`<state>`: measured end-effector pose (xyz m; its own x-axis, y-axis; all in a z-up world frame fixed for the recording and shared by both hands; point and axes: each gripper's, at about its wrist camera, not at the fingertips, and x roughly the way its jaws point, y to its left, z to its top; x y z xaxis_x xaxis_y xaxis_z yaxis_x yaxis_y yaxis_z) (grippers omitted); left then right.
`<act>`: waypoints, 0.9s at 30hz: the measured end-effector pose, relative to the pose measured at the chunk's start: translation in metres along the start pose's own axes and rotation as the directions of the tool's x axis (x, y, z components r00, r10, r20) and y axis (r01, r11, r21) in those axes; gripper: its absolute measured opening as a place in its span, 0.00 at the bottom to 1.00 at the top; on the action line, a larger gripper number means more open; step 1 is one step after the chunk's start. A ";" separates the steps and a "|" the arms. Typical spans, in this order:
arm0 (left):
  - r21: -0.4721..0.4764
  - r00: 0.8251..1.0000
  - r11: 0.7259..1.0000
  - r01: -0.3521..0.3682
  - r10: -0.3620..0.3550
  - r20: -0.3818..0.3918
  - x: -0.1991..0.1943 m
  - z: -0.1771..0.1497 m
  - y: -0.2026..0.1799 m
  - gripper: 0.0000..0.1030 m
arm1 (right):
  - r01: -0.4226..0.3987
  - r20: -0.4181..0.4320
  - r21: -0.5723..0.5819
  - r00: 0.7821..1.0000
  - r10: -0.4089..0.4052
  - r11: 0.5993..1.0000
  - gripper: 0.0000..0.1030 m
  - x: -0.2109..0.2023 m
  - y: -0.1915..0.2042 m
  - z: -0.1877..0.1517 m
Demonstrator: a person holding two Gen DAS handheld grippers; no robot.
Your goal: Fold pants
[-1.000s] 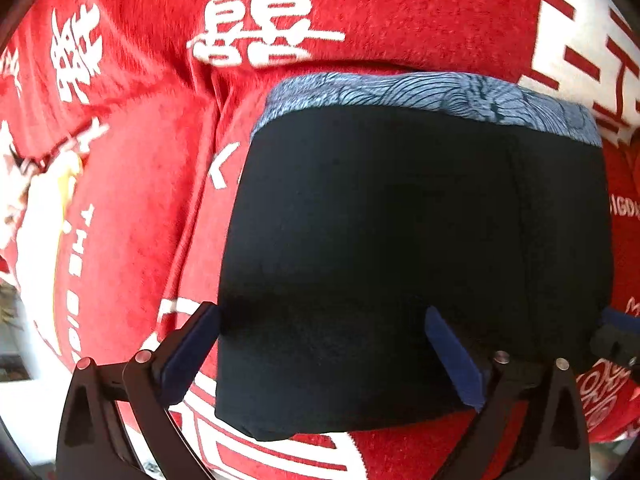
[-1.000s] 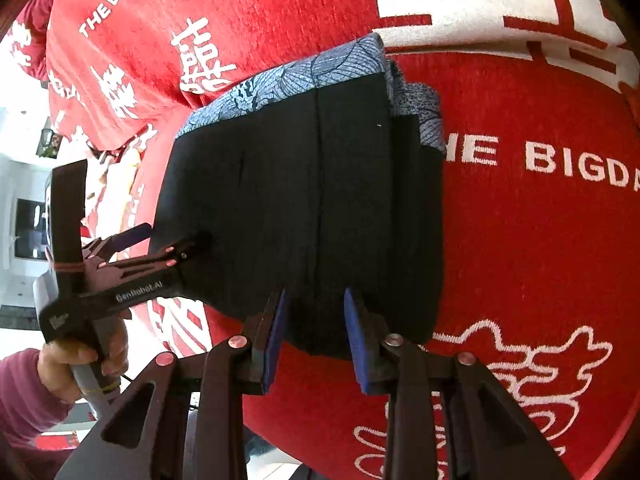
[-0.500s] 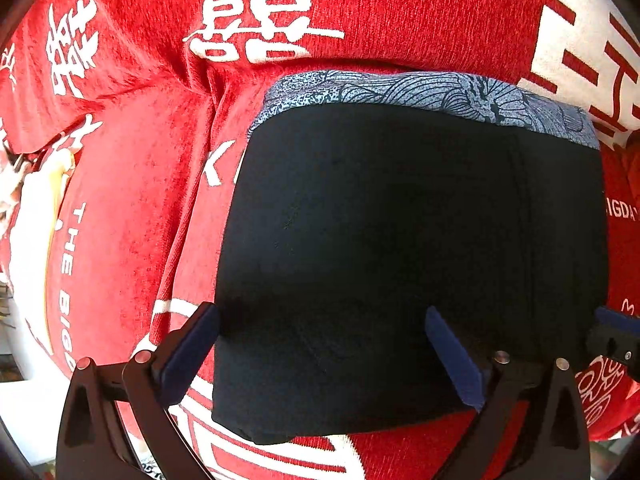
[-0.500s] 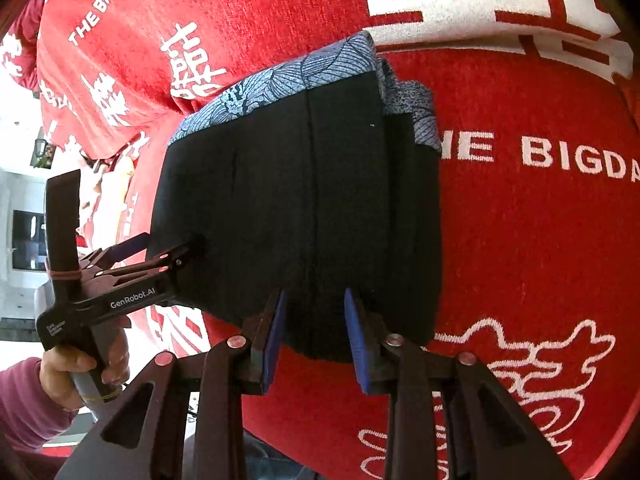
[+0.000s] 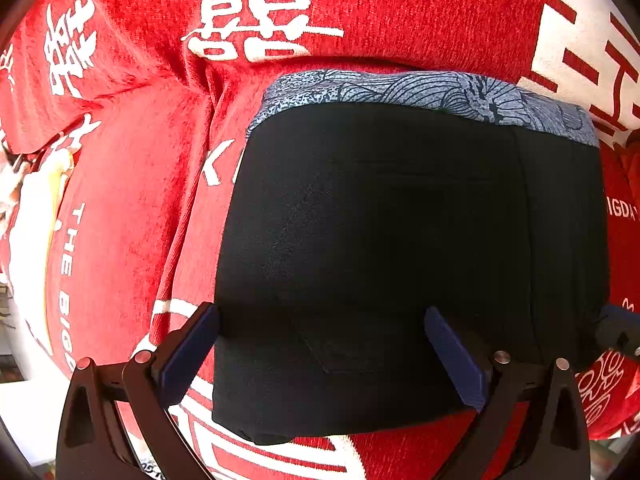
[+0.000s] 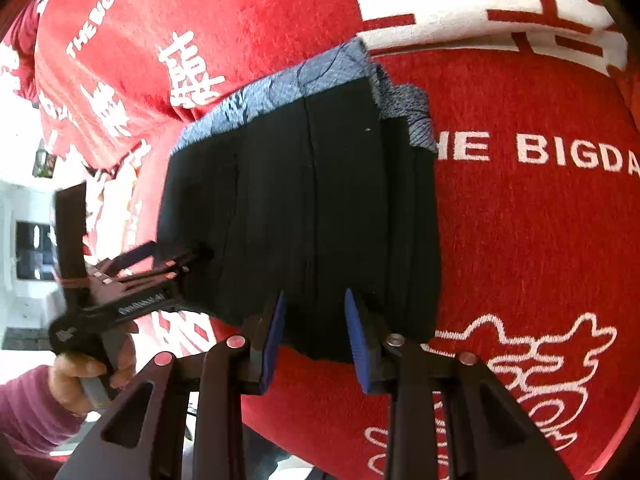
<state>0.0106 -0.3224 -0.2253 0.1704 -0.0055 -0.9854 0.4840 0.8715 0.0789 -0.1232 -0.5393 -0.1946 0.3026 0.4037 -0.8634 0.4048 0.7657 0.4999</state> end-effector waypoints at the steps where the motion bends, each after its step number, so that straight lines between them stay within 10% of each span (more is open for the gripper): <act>1: -0.001 1.000 1.000 0.003 -0.003 -0.002 0.000 0.000 0.000 0.99 | 0.011 0.016 0.024 1.000 -0.011 1.000 0.42 -0.005 -0.003 0.000; 4: -0.001 1.000 1.000 0.005 -0.005 -0.009 0.000 0.001 0.000 0.99 | 0.018 0.077 0.079 0.997 -0.024 0.997 0.62 -0.024 -0.019 0.001; 19: 0.033 0.993 0.993 0.117 -0.118 0.013 -0.020 0.014 0.023 0.99 | -0.138 0.045 0.149 0.990 0.133 0.979 0.74 -0.019 -0.075 0.009; 24: 0.009 0.970 0.971 0.240 -0.240 0.019 -0.020 0.034 0.064 0.99 | -0.222 0.025 0.155 0.975 0.221 0.962 0.77 -0.015 -0.085 0.008; 27: -0.047 0.919 0.923 0.383 -0.386 -0.077 0.008 0.043 0.082 0.99 | -0.241 0.007 0.147 0.970 0.242 0.959 0.77 -0.008 -0.091 0.011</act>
<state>0.0882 -0.2719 -0.2199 -0.0960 -0.3032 -0.9481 0.4716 0.8249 -0.3116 -0.1534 -0.6177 -0.2328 0.3977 0.5735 -0.7161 0.4424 0.5639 0.6973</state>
